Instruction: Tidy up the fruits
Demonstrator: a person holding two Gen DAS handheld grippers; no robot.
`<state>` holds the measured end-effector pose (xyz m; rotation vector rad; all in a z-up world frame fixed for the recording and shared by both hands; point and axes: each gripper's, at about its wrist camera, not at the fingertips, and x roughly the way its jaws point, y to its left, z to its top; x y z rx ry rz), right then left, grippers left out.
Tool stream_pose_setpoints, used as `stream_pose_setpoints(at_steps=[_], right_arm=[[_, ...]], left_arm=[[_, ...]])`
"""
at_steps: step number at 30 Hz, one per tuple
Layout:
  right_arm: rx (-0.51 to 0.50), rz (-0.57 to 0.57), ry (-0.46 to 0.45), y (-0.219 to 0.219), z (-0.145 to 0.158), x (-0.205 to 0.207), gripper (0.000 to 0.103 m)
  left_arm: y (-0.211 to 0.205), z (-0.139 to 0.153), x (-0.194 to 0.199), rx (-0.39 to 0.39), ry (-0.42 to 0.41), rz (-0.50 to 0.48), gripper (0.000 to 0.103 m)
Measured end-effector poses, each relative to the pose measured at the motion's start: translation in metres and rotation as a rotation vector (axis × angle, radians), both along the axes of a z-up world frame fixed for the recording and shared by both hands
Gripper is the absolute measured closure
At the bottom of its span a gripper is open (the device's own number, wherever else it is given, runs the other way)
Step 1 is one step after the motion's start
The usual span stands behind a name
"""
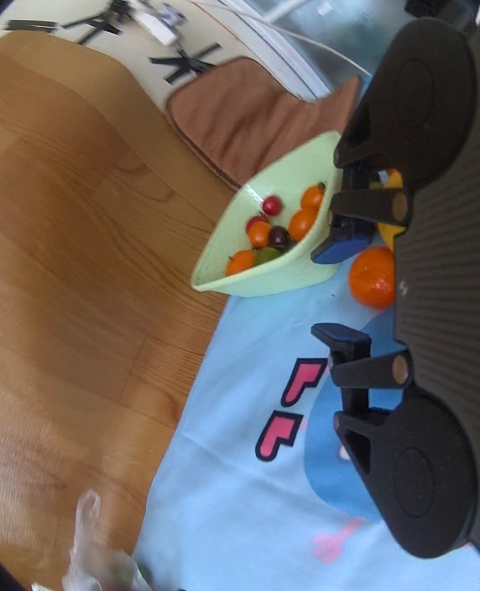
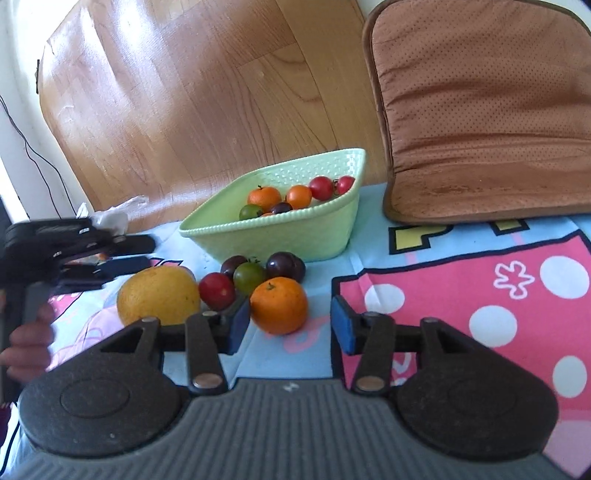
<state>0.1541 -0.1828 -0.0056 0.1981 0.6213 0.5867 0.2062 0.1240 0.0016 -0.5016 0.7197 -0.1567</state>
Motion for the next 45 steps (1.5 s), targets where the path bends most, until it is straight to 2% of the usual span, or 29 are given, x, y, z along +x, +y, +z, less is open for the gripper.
stream_pose_setpoints(at_steps=[3, 8, 12, 16, 19, 21, 22, 23, 25, 26, 28, 29, 33, 38, 41, 43, 45], right_arm=[[0.021, 0.005, 0.006, -0.002, -0.001, 0.001, 0.052], [0.021, 0.018, 0.012, -0.001, -0.002, 0.003, 0.052], [0.005, 0.024, 0.018, 0.001, -0.003, 0.003, 0.052], [-0.009, 0.023, 0.015, 0.004, -0.002, 0.005, 0.052], [-0.020, 0.020, 0.011, 0.006, -0.001, 0.004, 0.052], [-0.022, 0.013, 0.012, 0.007, -0.001, 0.006, 0.053], [-0.024, 0.009, 0.012, 0.008, -0.001, 0.008, 0.052], [-0.029, 0.010, 0.012, 0.010, -0.001, 0.009, 0.052], [-0.037, 0.015, 0.008, 0.011, -0.001, 0.009, 0.052], [-0.032, 0.017, 0.010, 0.010, -0.002, 0.010, 0.053], [-0.017, 0.045, 0.016, 0.009, -0.002, 0.010, 0.063], [-0.028, 0.046, 0.007, 0.010, -0.002, 0.009, 0.064], [-0.040, 0.065, -0.010, 0.012, -0.001, 0.005, 0.064], [-0.040, 0.087, -0.033, 0.013, 0.001, 0.000, 0.064], [-0.015, 0.059, -0.026, 0.008, 0.000, 0.002, 0.064], [0.000, 0.040, -0.025, 0.005, 0.000, 0.002, 0.064], [0.000, 0.040, -0.020, 0.005, 0.000, 0.003, 0.064]], left_arm=[[-0.016, -0.008, -0.001, 0.028, 0.008, -0.062, 0.068], [-0.019, -0.004, -0.008, 0.009, 0.010, -0.060, 0.066], [-0.024, 0.003, -0.032, -0.004, -0.040, -0.061, 0.064], [-0.041, 0.009, -0.051, 0.027, -0.081, -0.073, 0.056], [-0.044, 0.010, -0.042, 0.055, -0.066, -0.050, 0.055], [-0.046, 0.007, -0.030, 0.077, -0.044, -0.030, 0.048], [-0.045, 0.005, -0.025, 0.084, -0.037, -0.022, 0.048], [-0.043, 0.004, -0.021, 0.079, -0.026, -0.006, 0.049], [-0.038, 0.000, -0.019, 0.061, -0.010, 0.023, 0.059], [-0.035, -0.001, -0.022, 0.042, -0.011, 0.029, 0.062], [-0.032, 0.001, -0.030, 0.027, -0.023, 0.033, 0.074], [-0.032, 0.002, -0.035, 0.045, -0.021, 0.036, 0.075], [-0.040, 0.001, -0.056, 0.080, -0.047, 0.008, 0.073], [-0.046, 0.002, -0.063, 0.077, -0.053, 0.023, 0.073], [-0.042, 0.000, -0.061, 0.076, -0.034, 0.061, 0.067], [-0.039, -0.002, -0.059, 0.100, -0.035, 0.074, 0.057], [-0.035, -0.002, -0.058, 0.096, -0.046, 0.081, 0.061]])
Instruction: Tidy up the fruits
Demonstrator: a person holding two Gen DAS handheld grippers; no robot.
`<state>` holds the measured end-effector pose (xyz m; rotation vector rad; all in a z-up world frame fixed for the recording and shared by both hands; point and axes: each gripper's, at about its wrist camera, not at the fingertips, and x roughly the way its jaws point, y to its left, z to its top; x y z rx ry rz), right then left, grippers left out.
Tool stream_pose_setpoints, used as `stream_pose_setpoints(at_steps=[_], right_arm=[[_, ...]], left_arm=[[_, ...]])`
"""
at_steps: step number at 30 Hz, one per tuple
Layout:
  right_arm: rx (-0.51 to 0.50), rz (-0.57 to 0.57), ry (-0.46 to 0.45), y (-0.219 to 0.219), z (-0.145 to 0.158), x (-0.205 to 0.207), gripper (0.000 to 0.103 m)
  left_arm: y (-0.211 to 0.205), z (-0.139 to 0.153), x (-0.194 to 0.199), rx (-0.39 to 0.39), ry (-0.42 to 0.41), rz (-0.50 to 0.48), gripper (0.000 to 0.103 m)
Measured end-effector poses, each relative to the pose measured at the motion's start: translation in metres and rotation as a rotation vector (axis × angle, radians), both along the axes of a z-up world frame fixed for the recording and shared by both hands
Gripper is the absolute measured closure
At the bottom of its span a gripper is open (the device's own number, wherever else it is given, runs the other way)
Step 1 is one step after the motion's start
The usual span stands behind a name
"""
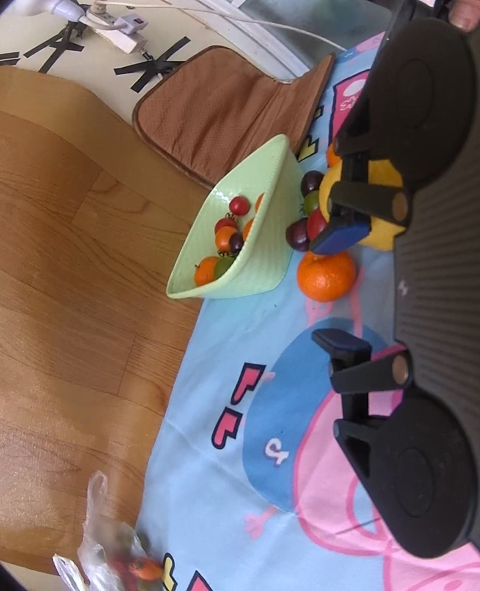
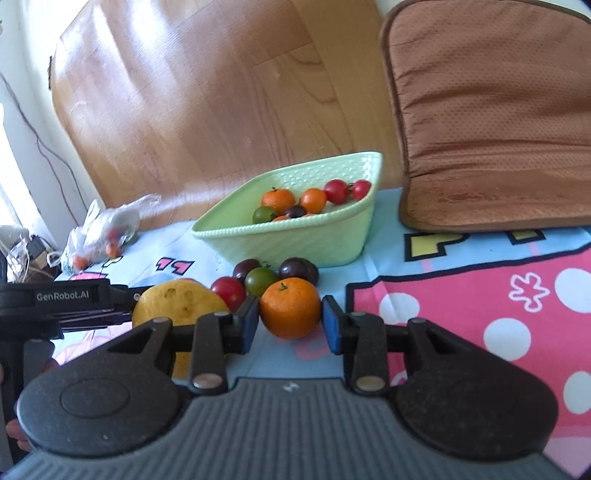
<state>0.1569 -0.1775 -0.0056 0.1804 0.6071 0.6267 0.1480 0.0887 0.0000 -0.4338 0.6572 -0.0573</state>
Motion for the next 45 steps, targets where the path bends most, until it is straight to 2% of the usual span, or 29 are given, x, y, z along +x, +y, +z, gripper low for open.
stream_pose_setpoints(at_steps=[2, 6, 10, 12, 14, 15, 18, 21, 25, 26, 28, 29, 31, 35, 38, 43, 45], right_arm=[[-0.007, 0.008, 0.001, 0.002, 0.000, 0.000, 0.064], [0.003, 0.007, 0.005, 0.000, -0.001, 0.001, 0.063], [0.004, 0.006, 0.003, 0.000, -0.001, 0.001, 0.063], [0.001, 0.003, 0.001, 0.000, -0.001, 0.000, 0.063], [0.001, 0.001, 0.000, 0.000, -0.001, 0.000, 0.063], [0.002, 0.000, 0.000, 0.000, -0.001, 0.000, 0.063], [0.009, -0.003, 0.004, -0.001, -0.001, 0.001, 0.063], [0.004, 0.005, 0.005, 0.000, -0.002, 0.002, 0.062], [0.002, 0.009, 0.008, 0.000, -0.002, 0.002, 0.062], [0.001, 0.008, 0.006, 0.000, -0.002, 0.002, 0.062], [0.005, 0.009, -0.001, -0.001, -0.001, 0.001, 0.062], [0.005, 0.011, -0.003, -0.001, -0.001, 0.001, 0.062], [0.004, 0.012, -0.003, -0.001, -0.001, 0.000, 0.062], [0.001, 0.018, 0.001, 0.000, -0.001, 0.000, 0.062], [-0.002, 0.022, 0.001, 0.001, -0.001, 0.000, 0.062], [-0.003, 0.021, 0.002, 0.001, -0.001, 0.000, 0.062], [-0.004, 0.023, 0.002, 0.002, -0.001, 0.000, 0.062]], left_arm=[[0.002, 0.002, 0.000, -0.021, -0.017, -0.010, 0.078], [0.003, 0.008, -0.008, -0.024, -0.036, 0.013, 0.101], [0.013, 0.013, -0.024, -0.055, -0.056, 0.039, 0.101], [0.018, 0.013, -0.021, -0.058, -0.033, 0.043, 0.100], [0.024, 0.010, -0.013, -0.108, -0.009, 0.032, 0.100], [0.025, 0.009, -0.008, -0.143, -0.005, 0.024, 0.099], [0.026, 0.005, 0.007, -0.223, 0.010, -0.006, 0.089], [0.022, 0.006, 0.017, -0.221, 0.001, -0.019, 0.088], [0.013, 0.008, 0.025, -0.259, 0.008, -0.075, 0.087], [0.010, 0.010, 0.026, -0.242, 0.006, -0.077, 0.085], [0.005, 0.016, 0.028, -0.187, -0.004, -0.059, 0.072], [0.004, 0.017, 0.028, -0.158, -0.007, -0.039, 0.069], [0.009, 0.018, 0.031, -0.141, 0.000, -0.008, 0.068], [0.018, 0.012, 0.028, -0.180, 0.016, -0.002, 0.065], [0.020, 0.013, 0.024, -0.165, 0.016, 0.001, 0.057], [0.018, 0.012, 0.020, -0.090, 0.035, 0.024, 0.056], [0.016, 0.008, 0.022, -0.058, 0.071, 0.018, 0.056]])
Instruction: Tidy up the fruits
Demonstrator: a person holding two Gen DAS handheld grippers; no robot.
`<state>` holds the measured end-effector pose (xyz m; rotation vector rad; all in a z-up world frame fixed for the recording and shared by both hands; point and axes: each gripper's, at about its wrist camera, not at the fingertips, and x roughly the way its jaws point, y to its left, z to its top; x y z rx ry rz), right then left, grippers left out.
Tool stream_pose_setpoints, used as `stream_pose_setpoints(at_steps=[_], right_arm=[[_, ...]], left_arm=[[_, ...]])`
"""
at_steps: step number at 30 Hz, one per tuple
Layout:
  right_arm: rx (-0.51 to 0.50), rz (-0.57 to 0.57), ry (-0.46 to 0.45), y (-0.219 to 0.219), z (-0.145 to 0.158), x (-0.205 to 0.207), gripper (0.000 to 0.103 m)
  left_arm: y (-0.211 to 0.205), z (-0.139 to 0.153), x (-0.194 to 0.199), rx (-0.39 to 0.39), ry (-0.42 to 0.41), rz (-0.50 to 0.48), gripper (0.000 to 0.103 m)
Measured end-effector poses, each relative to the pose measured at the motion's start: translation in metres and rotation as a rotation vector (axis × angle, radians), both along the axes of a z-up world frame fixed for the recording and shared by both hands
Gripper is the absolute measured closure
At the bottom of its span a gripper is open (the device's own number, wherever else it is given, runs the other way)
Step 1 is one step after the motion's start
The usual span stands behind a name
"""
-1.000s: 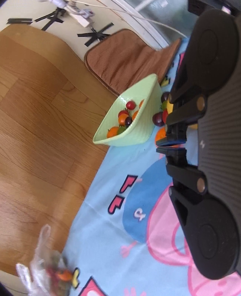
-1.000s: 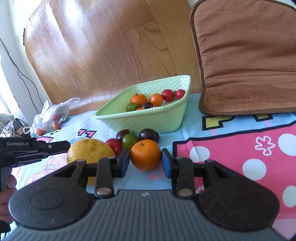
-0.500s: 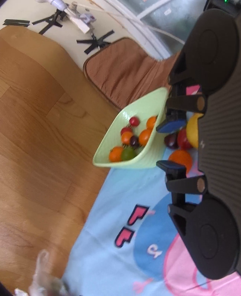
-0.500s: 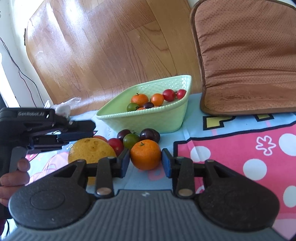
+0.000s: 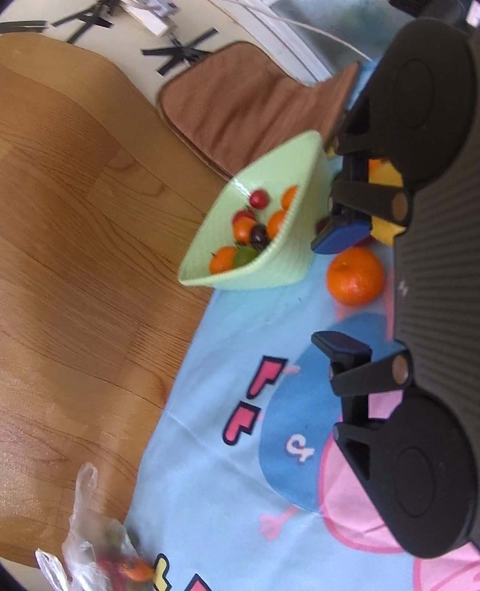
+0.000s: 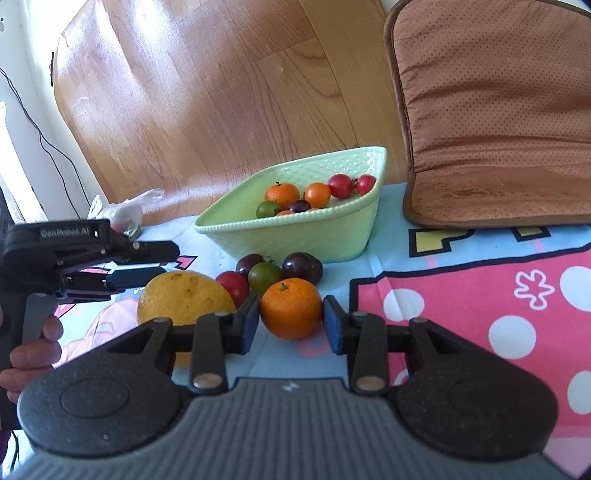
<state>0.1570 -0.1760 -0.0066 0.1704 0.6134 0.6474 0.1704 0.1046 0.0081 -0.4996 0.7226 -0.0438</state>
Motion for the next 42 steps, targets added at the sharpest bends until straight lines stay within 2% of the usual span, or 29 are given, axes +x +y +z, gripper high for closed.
stream_pose_setpoints(at_steps=[5, 9, 15, 21, 28, 32, 34, 36, 39, 40, 42], right_arm=[[0.002, 0.000, -0.004, 0.000, 0.000, -0.001, 0.062], [0.001, -0.002, -0.005, 0.001, 0.000, -0.001, 0.062], [0.004, -0.005, -0.016, -0.001, 0.000, -0.002, 0.064], [0.012, -0.029, -0.037, -0.004, 0.003, -0.003, 0.064], [0.024, -0.057, -0.022, -0.009, 0.002, -0.003, 0.064], [0.052, -0.056, 0.054, -0.017, -0.002, -0.006, 0.064], [0.071, -0.054, 0.086, -0.024, -0.002, -0.015, 0.065], [0.052, -0.051, 0.076, -0.031, -0.001, -0.036, 0.065], [-0.016, -0.037, -0.003, -0.035, -0.001, -0.078, 0.065], [-0.036, -0.025, -0.032, -0.035, -0.001, -0.091, 0.065], [-0.094, 0.008, -0.089, -0.029, -0.003, -0.110, 0.065]], left_arm=[[-0.007, -0.006, 0.002, -0.028, 0.021, -0.054, 0.054], [-0.016, -0.007, 0.005, -0.047, 0.004, -0.063, 0.068], [-0.019, -0.001, -0.012, 0.043, -0.013, 0.004, 0.070], [-0.006, 0.006, -0.065, 0.096, -0.044, 0.058, 0.070], [-0.036, 0.007, -0.111, 0.212, -0.066, -0.019, 0.069], [-0.051, 0.001, -0.122, 0.268, -0.083, -0.040, 0.068], [-0.055, 0.001, -0.126, 0.299, -0.099, -0.044, 0.068], [-0.058, -0.002, -0.130, 0.319, -0.117, -0.047, 0.065], [-0.060, -0.013, -0.131, 0.296, -0.125, -0.062, 0.063], [-0.063, -0.013, -0.132, 0.322, -0.126, -0.062, 0.066], [-0.066, -0.012, -0.131, 0.343, -0.123, -0.064, 0.066]])
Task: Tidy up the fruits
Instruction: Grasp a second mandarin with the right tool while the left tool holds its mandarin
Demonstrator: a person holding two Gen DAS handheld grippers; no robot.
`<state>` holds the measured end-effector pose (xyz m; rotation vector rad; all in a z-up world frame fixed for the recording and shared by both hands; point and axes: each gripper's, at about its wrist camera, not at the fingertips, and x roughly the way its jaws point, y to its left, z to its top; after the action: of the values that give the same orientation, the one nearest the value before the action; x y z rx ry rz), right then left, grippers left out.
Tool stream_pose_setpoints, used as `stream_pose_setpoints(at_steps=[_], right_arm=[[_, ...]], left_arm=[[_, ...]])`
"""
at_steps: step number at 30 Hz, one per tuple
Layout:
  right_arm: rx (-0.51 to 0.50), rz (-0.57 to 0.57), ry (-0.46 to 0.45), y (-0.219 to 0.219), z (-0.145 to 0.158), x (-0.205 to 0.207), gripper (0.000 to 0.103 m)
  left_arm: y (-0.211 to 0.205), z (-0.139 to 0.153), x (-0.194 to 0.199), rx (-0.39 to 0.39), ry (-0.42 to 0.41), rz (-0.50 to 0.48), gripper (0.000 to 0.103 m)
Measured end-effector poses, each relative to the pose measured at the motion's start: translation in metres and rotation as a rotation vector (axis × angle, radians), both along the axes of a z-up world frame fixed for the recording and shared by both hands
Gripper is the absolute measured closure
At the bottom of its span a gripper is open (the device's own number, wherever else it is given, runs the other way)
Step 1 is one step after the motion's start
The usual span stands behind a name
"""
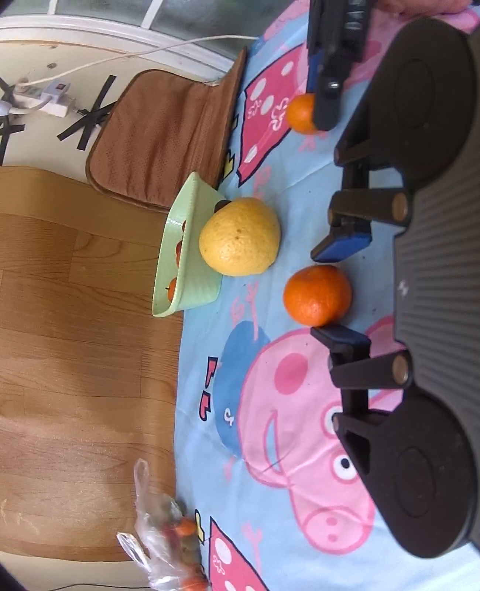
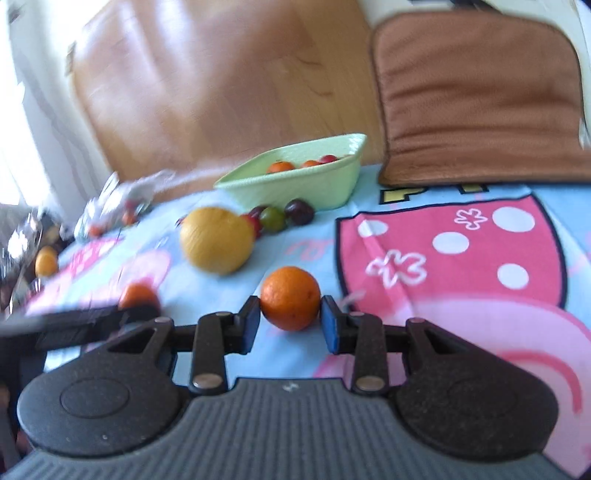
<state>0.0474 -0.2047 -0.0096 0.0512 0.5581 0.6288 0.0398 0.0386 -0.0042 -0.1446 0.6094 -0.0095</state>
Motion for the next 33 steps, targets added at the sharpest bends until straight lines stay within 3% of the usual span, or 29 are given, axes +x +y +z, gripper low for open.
stream_pose_setpoints(at_steps=[4, 7, 13, 16, 18, 33], right_arm=[[-0.099, 0.030, -0.045, 0.017, -0.002, -0.006, 0.063], [-0.104, 0.038, -0.046, 0.019, -0.002, -0.003, 0.057], [-0.154, 0.033, -0.074, 0.025, -0.004, -0.008, 0.055], [-0.182, 0.017, -0.088, 0.027, -0.005, -0.014, 0.041], [-0.174, -0.006, -0.080, 0.024, -0.005, -0.014, 0.037], [-0.173, -0.030, -0.086, 0.024, -0.005, -0.019, 0.046]], left_arm=[[0.002, 0.000, -0.002, -0.009, -0.002, 0.001, 0.066], [0.002, 0.000, -0.002, -0.005, -0.006, 0.000, 0.066], [0.004, -0.001, -0.004, -0.028, -0.011, 0.001, 0.065], [0.001, -0.001, -0.005, -0.004, -0.010, 0.001, 0.065], [-0.001, -0.001, -0.007, 0.007, -0.011, 0.002, 0.065], [-0.002, -0.001, -0.009, 0.016, -0.014, 0.001, 0.060]])
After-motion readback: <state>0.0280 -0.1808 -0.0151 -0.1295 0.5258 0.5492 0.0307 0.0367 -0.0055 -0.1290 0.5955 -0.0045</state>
